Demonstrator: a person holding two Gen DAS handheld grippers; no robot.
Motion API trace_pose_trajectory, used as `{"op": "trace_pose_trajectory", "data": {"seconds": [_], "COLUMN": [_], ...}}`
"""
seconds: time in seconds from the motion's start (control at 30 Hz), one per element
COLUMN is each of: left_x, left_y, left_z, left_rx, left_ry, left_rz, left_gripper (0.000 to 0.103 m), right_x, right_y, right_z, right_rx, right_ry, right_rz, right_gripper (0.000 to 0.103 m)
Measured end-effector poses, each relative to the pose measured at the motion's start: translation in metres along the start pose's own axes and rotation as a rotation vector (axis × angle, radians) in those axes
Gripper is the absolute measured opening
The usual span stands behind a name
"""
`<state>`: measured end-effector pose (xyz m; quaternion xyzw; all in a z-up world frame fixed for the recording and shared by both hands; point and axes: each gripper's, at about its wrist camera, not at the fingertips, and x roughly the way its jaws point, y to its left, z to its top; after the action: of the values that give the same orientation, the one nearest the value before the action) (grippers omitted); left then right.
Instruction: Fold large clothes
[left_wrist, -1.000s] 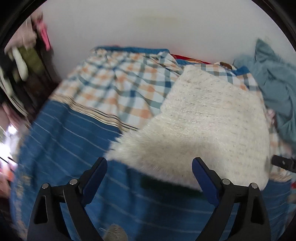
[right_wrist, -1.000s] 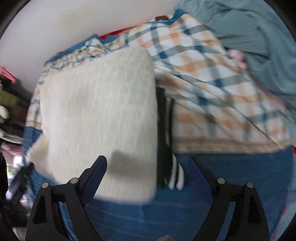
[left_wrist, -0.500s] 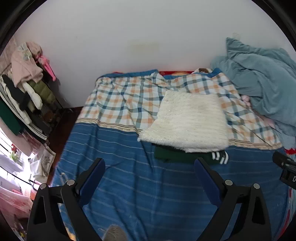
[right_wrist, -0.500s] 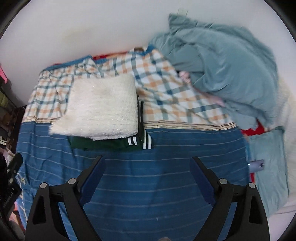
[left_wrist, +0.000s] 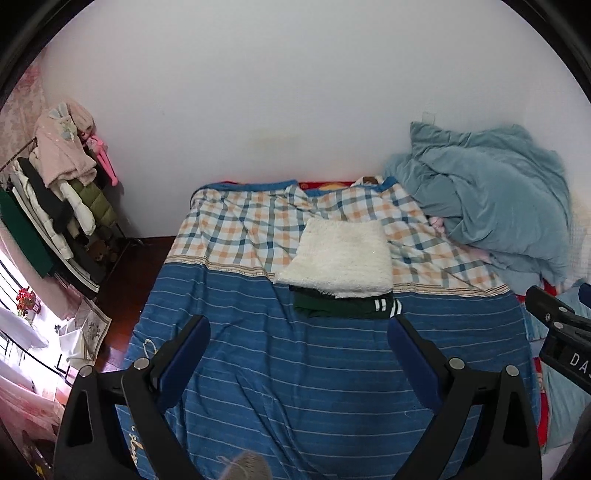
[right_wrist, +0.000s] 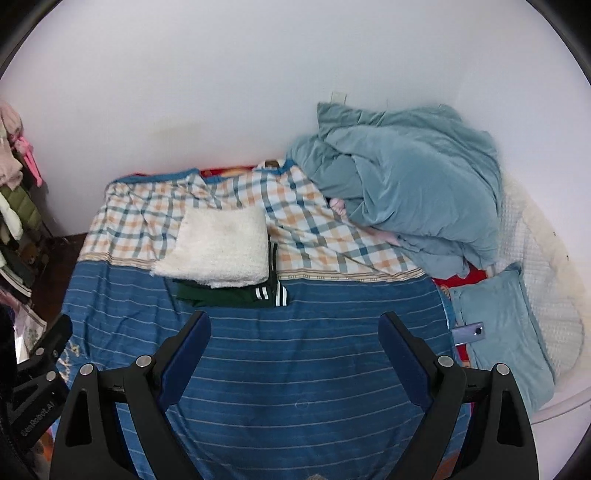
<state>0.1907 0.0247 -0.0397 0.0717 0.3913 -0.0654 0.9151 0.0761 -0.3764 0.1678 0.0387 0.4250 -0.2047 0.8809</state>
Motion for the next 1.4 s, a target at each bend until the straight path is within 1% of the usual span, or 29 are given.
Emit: {"op": "trace_pose_trajectory", "data": {"seconds": [0.13,0.2,0.47,0.57,0.63,0.7,0.83,1.03,1.4], "left_x": [-0.033,-0.043,-0.073,-0.078,-0.082,-0.084,-0.090,-0.096,-0.099], "left_y": [0.002,0.003,0.004,0.003,0.003,0.002,0.004,0.004,0.002], "left_z": [-0.004,-0.005,-0.014,-0.016,-0.018,-0.018,-0.020,-0.022,-0.023], "left_rx": [-0.008,-0.015,-0.031,-0.031,-0.029,-0.027,-0.039,-0.045,-0.044], "left_ry": [-0.038,-0.048,-0.081,-0.098,-0.103,-0.111,-0.131,-0.141,-0.139], "left_rz": [-0.002,-0.004,-0.016,0.005,0.001,0.007,0.021,0.028,0.033], "left_gripper": [0.098,0.098,0.098,0.098,0.099,0.101,0.102,0.102,0.102], "right_x": [-0.046,-0.064,-0.114,-0.121,-0.124,-0.127,-0.131,-0.134,-0.130], "right_y": [-0.009,-0.013,-0.027,-0.029,-0.031,-0.032,-0.035,-0.037,-0.036], "right_z": [-0.011,-0.016,-0.034,-0.038,-0.038,-0.039,-0.038,-0.042,-0.036], "right_rx": [0.006,0.006,0.001,-0.011,-0.014,-0.014,-0.019,-0.017,-0.026], "right_ry": [-0.033,-0.045,-0.087,-0.104,-0.114,-0.124,-0.141,-0.136,-0.133], "right_rz": [0.011,0.017,0.012,0.001,-0.001,-0.006,0.001,0.010,0.038], "right_gripper": [0.094,0.094,0.093,0.094,0.098,0.098,0.098,0.099,0.099]}}
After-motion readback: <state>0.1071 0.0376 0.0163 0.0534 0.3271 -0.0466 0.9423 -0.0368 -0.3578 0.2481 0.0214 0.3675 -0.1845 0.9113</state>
